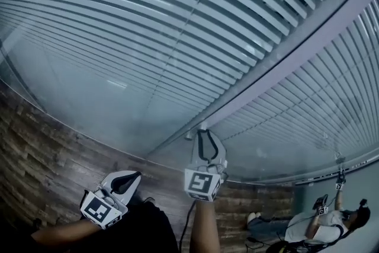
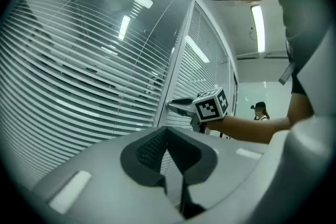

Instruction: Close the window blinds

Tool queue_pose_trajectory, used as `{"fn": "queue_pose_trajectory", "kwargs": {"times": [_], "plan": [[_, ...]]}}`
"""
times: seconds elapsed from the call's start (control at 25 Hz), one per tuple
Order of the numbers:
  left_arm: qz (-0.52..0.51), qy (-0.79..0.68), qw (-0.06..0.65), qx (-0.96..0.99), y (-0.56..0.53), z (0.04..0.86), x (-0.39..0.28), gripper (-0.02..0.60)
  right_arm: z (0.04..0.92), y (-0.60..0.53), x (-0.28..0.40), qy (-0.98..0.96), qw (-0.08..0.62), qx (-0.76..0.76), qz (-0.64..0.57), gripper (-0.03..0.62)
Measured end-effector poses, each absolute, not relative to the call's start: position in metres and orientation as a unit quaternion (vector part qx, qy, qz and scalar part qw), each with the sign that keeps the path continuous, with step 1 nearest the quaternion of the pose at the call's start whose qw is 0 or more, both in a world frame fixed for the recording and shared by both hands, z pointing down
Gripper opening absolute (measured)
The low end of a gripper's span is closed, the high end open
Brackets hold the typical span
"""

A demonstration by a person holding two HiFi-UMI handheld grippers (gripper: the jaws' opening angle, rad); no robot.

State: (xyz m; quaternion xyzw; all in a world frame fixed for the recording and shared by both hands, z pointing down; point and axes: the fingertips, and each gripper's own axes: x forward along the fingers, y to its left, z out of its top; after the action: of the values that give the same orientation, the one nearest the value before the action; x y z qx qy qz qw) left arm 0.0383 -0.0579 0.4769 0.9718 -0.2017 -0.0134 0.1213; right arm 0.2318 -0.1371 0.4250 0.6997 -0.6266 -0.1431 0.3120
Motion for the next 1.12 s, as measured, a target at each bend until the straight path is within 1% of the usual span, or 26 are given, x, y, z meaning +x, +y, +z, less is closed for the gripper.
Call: {"fn": "queue_pose_trajectory", "kwargs": {"times": [0.08, 0.24, 0.32, 0.4, 0.48, 0.52, 0.56, 0.72, 0.8, 1.0, 1.08, 1.12], "plan": [[-0.02, -0.192, 0.101, 0.976, -0.056, 0.475, 0.034, -0.002, 0.427, -0.133, 0.23, -0.617, 0.35, 0.683, -0.174, 0.097], [-0.012, -0.186, 0.099, 0.978, -0.061, 0.48, 0.032, -0.002, 0.431, -0.13, 0.229, -0.596, 0.427, 0.644, -0.218, 0.097], [-0.01, -0.185, 0.104, 0.977, -0.064, 0.48, 0.031, -0.002, 0.433, -0.131, 0.23, -0.591, 0.449, 0.631, -0.227, 0.097], [-0.014, -0.184, 0.106, 0.977, -0.066, 0.477, 0.028, -0.002, 0.431, -0.132, 0.229, -0.591, 0.448, 0.634, -0.221, 0.098], [-0.021, -0.184, 0.108, 0.977, -0.071, 0.474, 0.024, -0.002, 0.428, -0.133, 0.227, -0.593, 0.416, 0.66, -0.198, 0.1], [-0.024, -0.185, 0.11, 0.976, -0.073, 0.474, 0.021, -0.002, 0.427, -0.133, 0.227, -0.594, 0.389, 0.68, -0.181, 0.1], [-0.025, -0.187, 0.113, 0.976, -0.076, 0.475, 0.02, -0.002, 0.427, -0.131, 0.228, -0.597, 0.353, 0.703, -0.158, 0.105], [-0.026, -0.195, 0.122, 0.973, -0.082, 0.475, 0.02, -0.002, 0.421, -0.126, 0.236, -0.619, 0.16, 0.768, -0.044, 0.181], [-0.027, -0.195, 0.124, 0.972, -0.081, 0.475, 0.02, -0.002, 0.421, -0.126, 0.239, -0.616, 0.105, 0.78, -0.011, 0.184], [-0.031, -0.195, 0.128, 0.972, -0.081, 0.477, 0.016, -0.002, 0.422, -0.132, 0.239, -0.591, 0.06, 0.804, 0.018, 0.183], [-0.033, -0.198, 0.13, 0.971, -0.084, 0.477, 0.014, -0.002, 0.424, -0.136, 0.239, -0.586, 0.054, 0.808, 0.029, 0.164], [-0.033, -0.2, 0.131, 0.971, -0.085, 0.477, 0.014, -0.002, 0.425, -0.137, 0.24, -0.584, 0.055, 0.809, 0.031, 0.139]]}}
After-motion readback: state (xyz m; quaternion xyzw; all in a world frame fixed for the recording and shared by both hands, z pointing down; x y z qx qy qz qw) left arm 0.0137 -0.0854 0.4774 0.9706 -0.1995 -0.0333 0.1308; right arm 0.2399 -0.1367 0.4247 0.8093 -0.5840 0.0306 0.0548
